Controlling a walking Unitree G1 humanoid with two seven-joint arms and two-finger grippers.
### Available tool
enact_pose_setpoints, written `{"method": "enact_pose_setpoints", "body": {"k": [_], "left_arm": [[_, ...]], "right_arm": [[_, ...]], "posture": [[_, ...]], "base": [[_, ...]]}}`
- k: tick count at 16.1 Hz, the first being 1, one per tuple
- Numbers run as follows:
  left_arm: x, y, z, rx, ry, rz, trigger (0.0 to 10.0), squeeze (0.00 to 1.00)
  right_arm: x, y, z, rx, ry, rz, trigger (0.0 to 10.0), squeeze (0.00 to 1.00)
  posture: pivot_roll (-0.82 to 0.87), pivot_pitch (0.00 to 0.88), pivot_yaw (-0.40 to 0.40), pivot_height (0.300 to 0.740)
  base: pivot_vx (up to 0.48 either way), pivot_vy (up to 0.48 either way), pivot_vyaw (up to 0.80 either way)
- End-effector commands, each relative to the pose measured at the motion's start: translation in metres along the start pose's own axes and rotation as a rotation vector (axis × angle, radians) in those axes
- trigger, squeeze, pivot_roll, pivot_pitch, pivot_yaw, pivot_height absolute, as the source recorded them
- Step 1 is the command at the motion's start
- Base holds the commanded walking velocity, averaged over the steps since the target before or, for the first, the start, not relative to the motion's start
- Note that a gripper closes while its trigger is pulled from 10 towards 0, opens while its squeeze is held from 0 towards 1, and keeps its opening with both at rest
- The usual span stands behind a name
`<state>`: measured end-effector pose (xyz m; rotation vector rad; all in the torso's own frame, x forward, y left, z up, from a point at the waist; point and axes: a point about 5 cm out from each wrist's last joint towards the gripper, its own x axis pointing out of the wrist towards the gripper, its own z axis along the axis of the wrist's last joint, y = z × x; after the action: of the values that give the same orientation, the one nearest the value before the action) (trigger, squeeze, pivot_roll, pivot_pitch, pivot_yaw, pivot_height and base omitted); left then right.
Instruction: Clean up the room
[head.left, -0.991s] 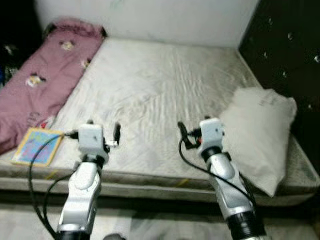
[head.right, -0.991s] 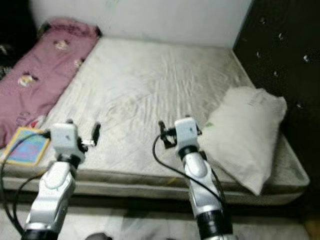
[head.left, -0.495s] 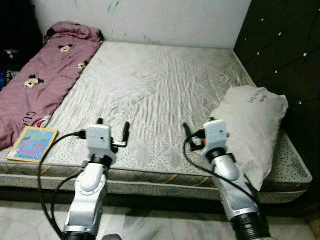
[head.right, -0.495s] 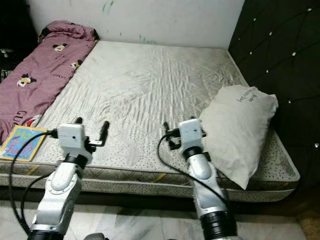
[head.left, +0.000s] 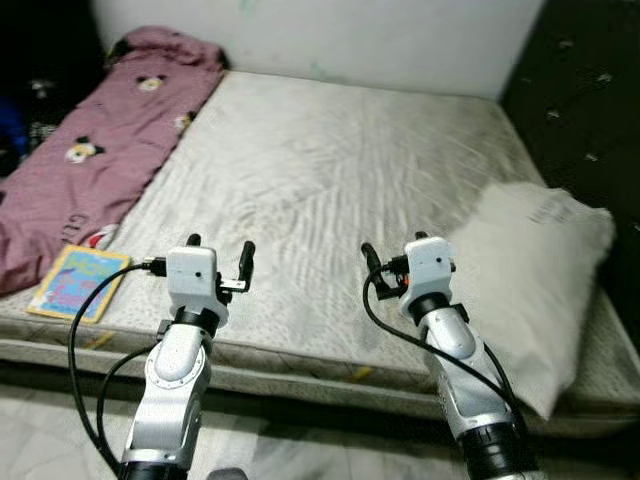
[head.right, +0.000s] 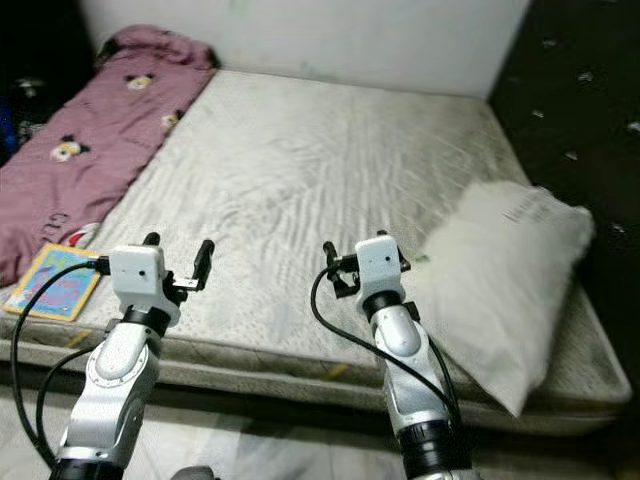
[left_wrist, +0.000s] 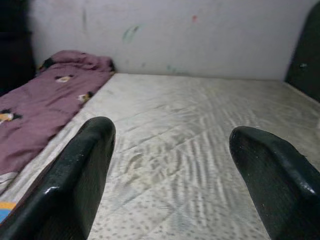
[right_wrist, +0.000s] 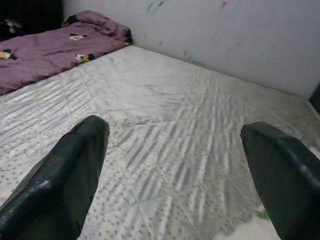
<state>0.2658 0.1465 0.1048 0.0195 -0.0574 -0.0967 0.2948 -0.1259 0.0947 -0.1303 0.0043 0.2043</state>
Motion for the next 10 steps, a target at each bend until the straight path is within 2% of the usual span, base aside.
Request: {"method": "enact_pose_setpoints", "body": {"k": [1,6,10], "left_arm": [[0.0013,-0.0013,0.003,-0.004,-0.014,-0.013,10.0,0.0],[0.0016,-0.0006,0.0014,-0.002,-0.001,-0.005,10.0,0.0],[0.0019,-0.0006,0.001,-0.001,0.002,-0.005,10.0,0.0]], "right_arm": [[0.001,-0.0018,0.0024,-0.002,-0.007,-0.002,10.0,0.0],[0.001,-0.0019,0.0026,-0.003,-0.007,-0.004,10.0,0.0],[0.0012,-0.002,0.0026,-0.003,-0.007,-0.004,10.0,0.0]], "posture": [[0.04,0.0,-0.049,0.74],[0.04,0.0,-0.049,0.74],[0.04,0.0,-0.048,0.74]], "base": [[0.352,0.0,0.0],[0.308,0.0,0.0],[0.0,0.0,0.0]]}}
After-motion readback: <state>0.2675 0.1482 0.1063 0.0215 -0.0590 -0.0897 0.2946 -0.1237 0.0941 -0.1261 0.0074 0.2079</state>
